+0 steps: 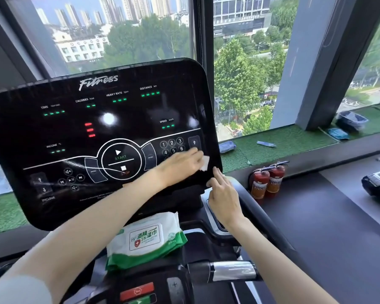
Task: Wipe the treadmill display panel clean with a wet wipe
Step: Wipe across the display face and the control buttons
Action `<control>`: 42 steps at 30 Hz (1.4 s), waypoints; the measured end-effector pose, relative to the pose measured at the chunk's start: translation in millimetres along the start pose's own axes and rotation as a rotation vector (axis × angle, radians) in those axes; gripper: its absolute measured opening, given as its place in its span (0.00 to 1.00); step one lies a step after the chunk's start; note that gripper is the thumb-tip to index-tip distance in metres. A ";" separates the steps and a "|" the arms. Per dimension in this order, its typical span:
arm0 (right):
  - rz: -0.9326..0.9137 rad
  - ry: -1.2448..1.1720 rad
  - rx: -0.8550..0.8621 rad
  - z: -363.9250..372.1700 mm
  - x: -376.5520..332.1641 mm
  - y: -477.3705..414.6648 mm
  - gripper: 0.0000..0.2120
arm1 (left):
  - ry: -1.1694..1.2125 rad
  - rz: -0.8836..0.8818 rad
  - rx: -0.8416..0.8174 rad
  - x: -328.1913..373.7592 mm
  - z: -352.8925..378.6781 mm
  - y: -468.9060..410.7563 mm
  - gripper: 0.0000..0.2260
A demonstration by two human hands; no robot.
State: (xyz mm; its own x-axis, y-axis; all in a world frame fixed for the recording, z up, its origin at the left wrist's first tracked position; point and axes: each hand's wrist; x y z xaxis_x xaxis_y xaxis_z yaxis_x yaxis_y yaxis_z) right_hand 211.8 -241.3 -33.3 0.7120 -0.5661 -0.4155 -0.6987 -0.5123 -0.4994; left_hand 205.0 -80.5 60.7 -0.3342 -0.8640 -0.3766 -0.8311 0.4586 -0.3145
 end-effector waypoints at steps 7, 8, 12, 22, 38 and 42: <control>-0.032 0.038 0.059 3.4 -7.9 -0.1 0.14 | 0.044 -0.122 0.138 -3.8 2.1 -11.1 0.14; -0.048 0.047 0.066 3.6 -8.9 -1.0 0.15 | -0.061 0.033 0.095 -1.7 -0.1 -7.5 0.13; -0.093 0.063 0.055 3.5 -13.1 -3.3 0.29 | 0.198 -0.475 0.205 -28.5 -9.9 -15.6 0.15; -0.146 0.126 -0.042 9.4 -26.3 -5.4 0.36 | 0.238 -0.467 0.157 -44.9 -13.7 11.7 0.15; -0.158 0.204 -0.095 23.7 -36.0 -4.5 0.35 | 0.202 -0.209 -0.006 -19.9 9.2 51.5 0.17; -0.154 0.224 -0.108 22.8 -36.0 -4.8 0.34 | 0.234 -0.303 0.056 -43.4 6.0 52.9 0.16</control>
State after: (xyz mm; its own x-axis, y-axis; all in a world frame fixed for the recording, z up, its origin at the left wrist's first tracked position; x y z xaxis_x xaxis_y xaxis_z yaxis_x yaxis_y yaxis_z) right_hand 191.2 -203.7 -33.3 0.7855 -0.5987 -0.1568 -0.5956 -0.6624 -0.4544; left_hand 178.2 -17.5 55.2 -0.1751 -0.9832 -0.0524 -0.8842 0.1804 -0.4309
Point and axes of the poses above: each hand's wrist, its own y-axis away from the middle knuckle, its own z-axis out of the palm, x = y × z, and after that the axes turned 9 degrees about -z, right-handed
